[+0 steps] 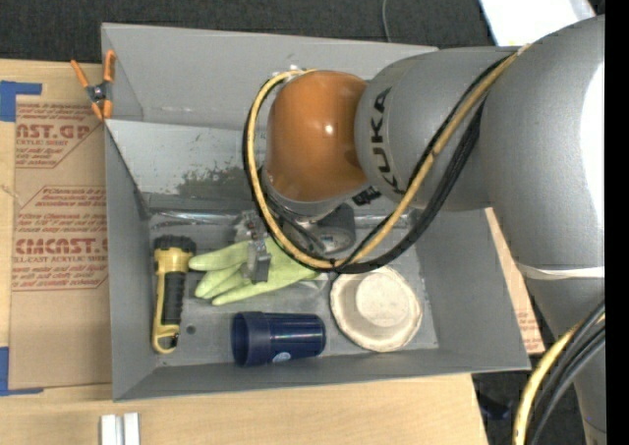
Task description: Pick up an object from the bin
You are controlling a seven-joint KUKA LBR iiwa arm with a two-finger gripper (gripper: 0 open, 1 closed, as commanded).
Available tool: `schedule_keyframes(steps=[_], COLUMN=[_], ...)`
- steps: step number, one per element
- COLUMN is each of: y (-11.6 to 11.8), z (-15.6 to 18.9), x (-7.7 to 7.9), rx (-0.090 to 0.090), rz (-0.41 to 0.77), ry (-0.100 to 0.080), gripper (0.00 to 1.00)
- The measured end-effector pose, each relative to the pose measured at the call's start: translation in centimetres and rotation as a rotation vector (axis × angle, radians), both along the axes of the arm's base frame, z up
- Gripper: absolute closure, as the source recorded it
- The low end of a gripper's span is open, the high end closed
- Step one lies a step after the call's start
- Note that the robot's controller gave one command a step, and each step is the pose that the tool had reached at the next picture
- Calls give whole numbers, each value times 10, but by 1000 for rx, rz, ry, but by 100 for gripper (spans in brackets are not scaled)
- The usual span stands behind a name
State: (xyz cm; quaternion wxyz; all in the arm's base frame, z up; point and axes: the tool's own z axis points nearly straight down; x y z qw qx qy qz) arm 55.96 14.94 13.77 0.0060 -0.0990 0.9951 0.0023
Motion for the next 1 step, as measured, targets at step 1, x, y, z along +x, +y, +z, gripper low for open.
schedule_keyframes(steps=[1], y=[3], z=[69], x=[5], rx=[-1], rz=[5], ry=[4], gripper=[100])
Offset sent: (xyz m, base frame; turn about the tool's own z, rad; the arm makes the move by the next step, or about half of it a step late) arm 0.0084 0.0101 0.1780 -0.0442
